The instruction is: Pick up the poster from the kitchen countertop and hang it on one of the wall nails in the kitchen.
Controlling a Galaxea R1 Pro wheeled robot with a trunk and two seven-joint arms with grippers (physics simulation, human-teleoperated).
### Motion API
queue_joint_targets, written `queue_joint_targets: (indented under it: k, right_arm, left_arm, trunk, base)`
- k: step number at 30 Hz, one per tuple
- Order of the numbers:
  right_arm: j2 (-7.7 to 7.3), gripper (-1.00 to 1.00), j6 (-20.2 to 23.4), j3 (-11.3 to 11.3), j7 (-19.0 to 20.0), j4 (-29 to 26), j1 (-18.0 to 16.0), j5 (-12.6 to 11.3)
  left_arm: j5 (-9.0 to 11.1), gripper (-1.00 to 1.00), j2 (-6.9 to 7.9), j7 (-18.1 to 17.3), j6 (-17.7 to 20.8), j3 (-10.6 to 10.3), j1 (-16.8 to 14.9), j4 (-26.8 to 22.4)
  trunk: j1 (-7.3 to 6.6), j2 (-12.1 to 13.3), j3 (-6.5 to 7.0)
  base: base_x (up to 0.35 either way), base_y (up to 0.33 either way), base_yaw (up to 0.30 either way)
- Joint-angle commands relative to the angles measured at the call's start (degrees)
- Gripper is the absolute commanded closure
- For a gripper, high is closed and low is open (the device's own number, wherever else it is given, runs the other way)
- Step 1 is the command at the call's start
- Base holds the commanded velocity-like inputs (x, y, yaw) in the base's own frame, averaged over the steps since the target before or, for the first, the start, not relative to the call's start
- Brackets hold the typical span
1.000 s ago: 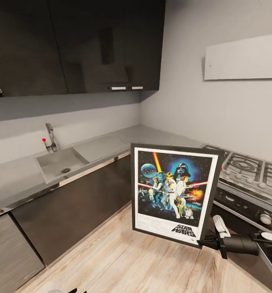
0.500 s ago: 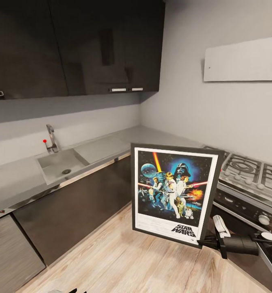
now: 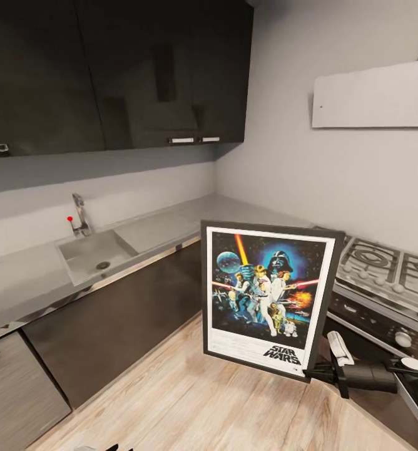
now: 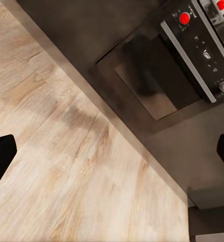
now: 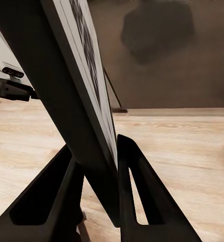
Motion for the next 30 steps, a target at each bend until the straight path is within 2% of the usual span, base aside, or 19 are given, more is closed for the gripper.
queue_joint_targets:
  k: [1,30]
  right_arm:
    - [0.00,1.00,0.17,-0.01,0.25,0.02,-0.05,-0.12]
    - [0.04,1.00,0.03,0.06,0.25,0.02,-0.05,-0.07]
  left_arm:
    - [0.49,-1.00,0.02,-0.16,-0.26,-0.37,-0.05,0.07]
    - [0.52,-1.00,0.05,-0.21,-0.24,-0.37,-0.05,0.02]
  trunk:
    - [-0.21,0.33,0.09]
    - [-6.58,11.96,5.29]
  base:
    - [0.000,0.000,0.000]
    - [0.000,0.000,0.000]
